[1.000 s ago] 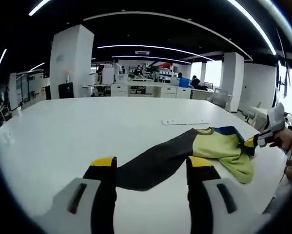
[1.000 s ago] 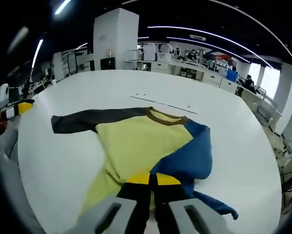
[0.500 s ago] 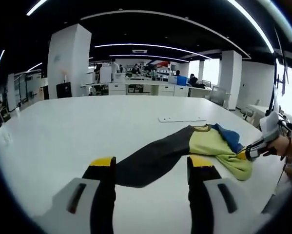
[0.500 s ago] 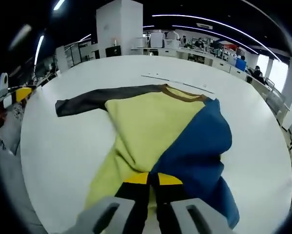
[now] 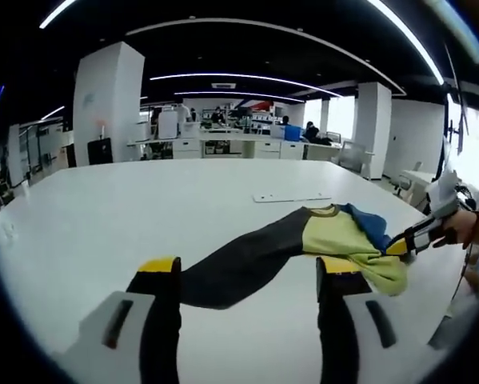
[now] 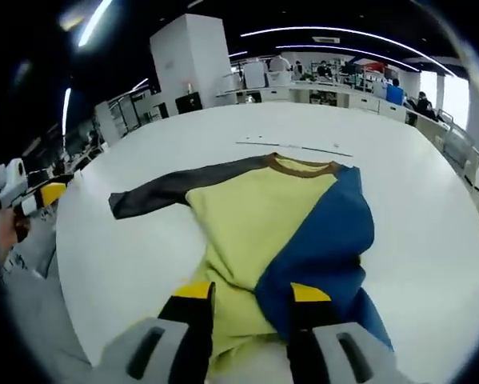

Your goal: Fold the garment on the visible template until the final outline fits inside the template.

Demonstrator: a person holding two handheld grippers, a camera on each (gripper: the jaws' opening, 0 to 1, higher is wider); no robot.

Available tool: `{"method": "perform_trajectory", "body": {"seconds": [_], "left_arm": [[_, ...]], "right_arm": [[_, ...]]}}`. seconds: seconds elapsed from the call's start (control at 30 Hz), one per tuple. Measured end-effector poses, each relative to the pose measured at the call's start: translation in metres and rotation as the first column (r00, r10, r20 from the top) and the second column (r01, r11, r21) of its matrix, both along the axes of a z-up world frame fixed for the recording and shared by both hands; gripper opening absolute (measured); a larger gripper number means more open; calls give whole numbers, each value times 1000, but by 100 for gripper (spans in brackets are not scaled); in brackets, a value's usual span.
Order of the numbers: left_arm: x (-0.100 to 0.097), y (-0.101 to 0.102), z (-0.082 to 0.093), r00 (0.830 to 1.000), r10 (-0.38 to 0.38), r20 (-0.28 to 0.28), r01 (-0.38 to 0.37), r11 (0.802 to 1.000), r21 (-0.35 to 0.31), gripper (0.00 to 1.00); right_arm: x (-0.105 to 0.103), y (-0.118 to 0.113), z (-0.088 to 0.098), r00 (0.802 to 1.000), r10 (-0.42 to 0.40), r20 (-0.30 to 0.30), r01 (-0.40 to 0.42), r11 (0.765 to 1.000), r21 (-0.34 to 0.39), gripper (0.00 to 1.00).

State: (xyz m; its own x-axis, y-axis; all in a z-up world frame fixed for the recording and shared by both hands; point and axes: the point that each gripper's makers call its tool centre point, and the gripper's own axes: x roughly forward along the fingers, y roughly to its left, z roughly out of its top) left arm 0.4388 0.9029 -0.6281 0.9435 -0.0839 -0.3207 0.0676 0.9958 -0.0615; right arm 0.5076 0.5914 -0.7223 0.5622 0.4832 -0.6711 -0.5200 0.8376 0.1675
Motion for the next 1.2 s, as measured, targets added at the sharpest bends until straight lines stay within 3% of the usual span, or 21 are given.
{"method": "perform_trajectory", "body": {"seconds": [0.1,0.23,0.63,0.8,1.2], "left_arm": [[-1,-1,1,1000,-5,0,5,1000,12,67],[-2,-2,1,1000,-6,2,6,1000,12,68],[-3,-9,10,999,-19,27,19,1000,-3,67],[-5,-11,8,1000,-28,13,28,1000,10,67],[-18,-19,2,998,-51,-22,52,998,42,69]], "right_arm": [[3,-16,15,998,-53,30,53,999,14,35],[14,-54,26,983,-170,72,172,985,-22,36],[8,-126,-11,942,-335,-23,331,937,-111,33],[2,-130,-26,940,-337,-53,328,936,-128,31],[-2,-128,-50,941,-334,-58,319,929,-188,22]]}}
